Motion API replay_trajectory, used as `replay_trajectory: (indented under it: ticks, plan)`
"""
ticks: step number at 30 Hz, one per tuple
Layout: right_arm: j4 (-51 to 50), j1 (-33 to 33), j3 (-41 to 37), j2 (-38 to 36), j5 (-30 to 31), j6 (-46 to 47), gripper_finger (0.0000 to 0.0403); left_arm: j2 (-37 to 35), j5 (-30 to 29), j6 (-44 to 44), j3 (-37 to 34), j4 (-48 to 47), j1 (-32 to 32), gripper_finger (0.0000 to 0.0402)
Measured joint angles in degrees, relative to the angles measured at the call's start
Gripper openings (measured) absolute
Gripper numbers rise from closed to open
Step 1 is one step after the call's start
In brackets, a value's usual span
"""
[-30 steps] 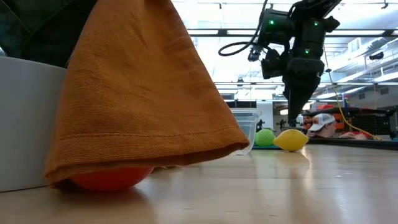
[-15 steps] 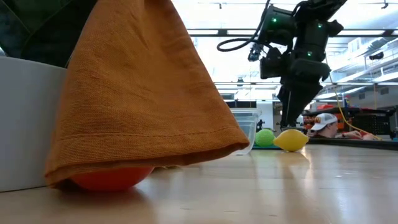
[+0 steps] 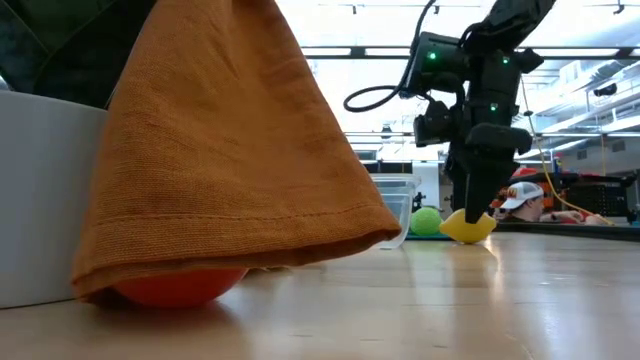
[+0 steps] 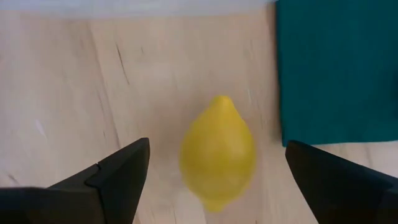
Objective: Pick and placing Produce into tupperware
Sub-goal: Put the lemon into the bin
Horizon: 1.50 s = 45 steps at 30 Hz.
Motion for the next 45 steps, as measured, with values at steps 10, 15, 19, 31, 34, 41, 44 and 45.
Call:
replay_trajectory:
  ticks: [10,15,19,31,34,41,44,45]
  plan:
    - [0.82,0.01,0.00,3.12,-0.25,0.01,0.0339,0.00,0.00,-0.01,0.00,-0.02,0.00,0.0017]
    - [0.81,0.01,0.00,3.56,-0.47,0.05,0.0336,0.00,0.01,-0.01,0.00,-0.06,0.00,0.0019]
    - [0.83,-0.01,0.00,4.01,-0.48,0.03,0.0321,0.00,0.02,-0.02,0.00,-0.07,0.00,0.0013]
    - [0.77,0.01,0.00,4.11,-0.42,0.47,0.0248,0.00,0.00,-0.03,0.00,-0.11,0.00,0.0017]
    - [0.77,0.01,0.00,4.09,-0.42,0.49,0.0227,0.00,0.00,-0.03,0.00,-0.11,0.00,0.0012]
    - [0.77,0.01,0.00,4.08,-0.36,0.52,0.0178,0.00,0.00,-0.03,0.00,-0.11,0.00,0.0017]
    - [0.72,0.00,0.02,3.84,-0.27,0.54,0.0161,0.00,0.00,-0.03,0.00,-0.13,0.00,0.0022]
    - [0.55,0.01,0.02,3.74,-0.27,0.56,0.0156,0.00,0.00,-0.03,0.00,-0.13,0.00,0.0022]
